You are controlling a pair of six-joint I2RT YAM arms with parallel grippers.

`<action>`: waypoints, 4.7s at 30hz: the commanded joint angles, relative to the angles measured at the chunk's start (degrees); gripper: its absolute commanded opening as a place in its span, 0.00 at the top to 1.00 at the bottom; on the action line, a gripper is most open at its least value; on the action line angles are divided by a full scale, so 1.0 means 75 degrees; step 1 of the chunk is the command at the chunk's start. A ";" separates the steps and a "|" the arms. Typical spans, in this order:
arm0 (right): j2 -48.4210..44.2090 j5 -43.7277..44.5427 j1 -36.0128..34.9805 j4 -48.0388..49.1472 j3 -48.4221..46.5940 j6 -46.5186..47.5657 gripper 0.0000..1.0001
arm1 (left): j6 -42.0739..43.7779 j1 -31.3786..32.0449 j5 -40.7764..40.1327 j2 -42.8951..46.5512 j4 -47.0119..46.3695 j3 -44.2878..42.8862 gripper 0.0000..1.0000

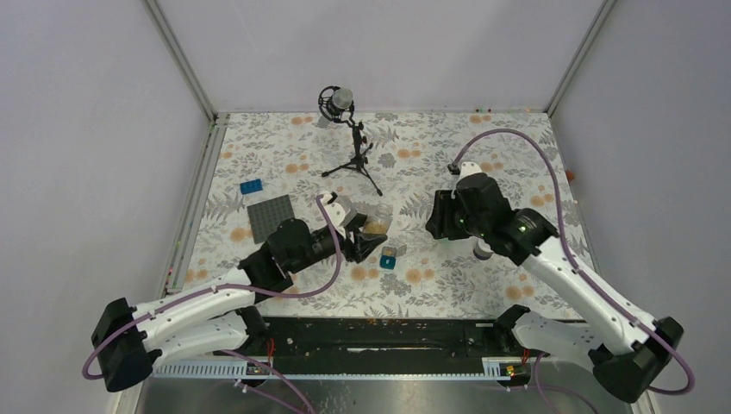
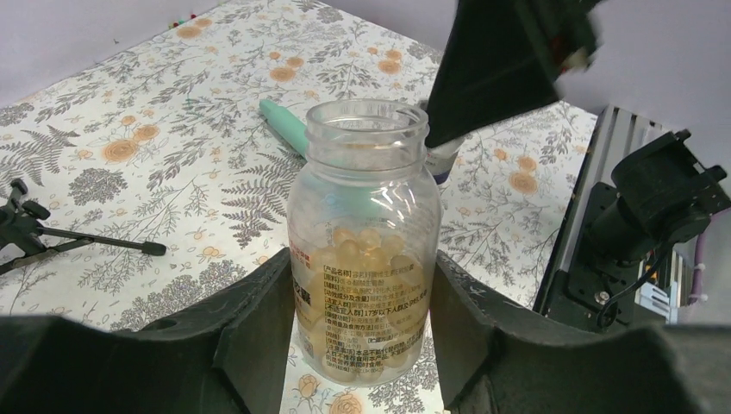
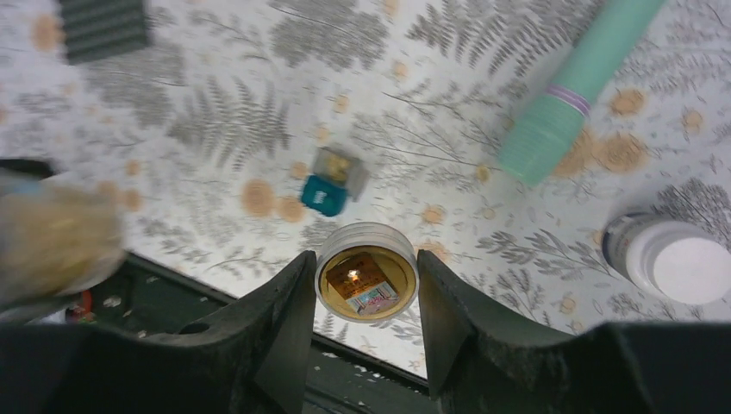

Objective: Sort the pills into containers

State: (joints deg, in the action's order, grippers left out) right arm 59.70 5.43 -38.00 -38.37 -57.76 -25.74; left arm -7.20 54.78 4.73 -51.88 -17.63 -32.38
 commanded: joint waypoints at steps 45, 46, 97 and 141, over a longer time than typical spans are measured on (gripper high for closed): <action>0.0587 -0.5177 -0.0162 -0.0489 -0.1553 0.1900 0.64 | 0.2832 -0.0215 0.4028 -0.1941 0.4083 -0.3345 1.00; 0.0632 -0.5171 -0.0182 -0.0486 -0.1551 0.1887 0.64 | 0.2820 -0.0213 0.4043 -0.1964 0.4051 -0.3377 1.00; 0.0454 -0.3188 -0.0434 0.1311 -0.1113 0.0533 0.14 | 0.1376 -0.0224 0.3943 -0.0371 0.1506 -0.1188 1.00; 0.0895 -0.1963 -0.0349 0.1104 -0.1150 0.1102 0.25 | 0.1235 -0.0238 0.3158 0.0066 0.1256 -0.0959 1.00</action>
State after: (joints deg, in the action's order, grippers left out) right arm 62.39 -25.43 -40.88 -25.17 -64.18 -16.95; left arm 2.52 52.97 29.67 -54.30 -1.87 -39.24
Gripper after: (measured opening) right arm 0.758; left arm 0.523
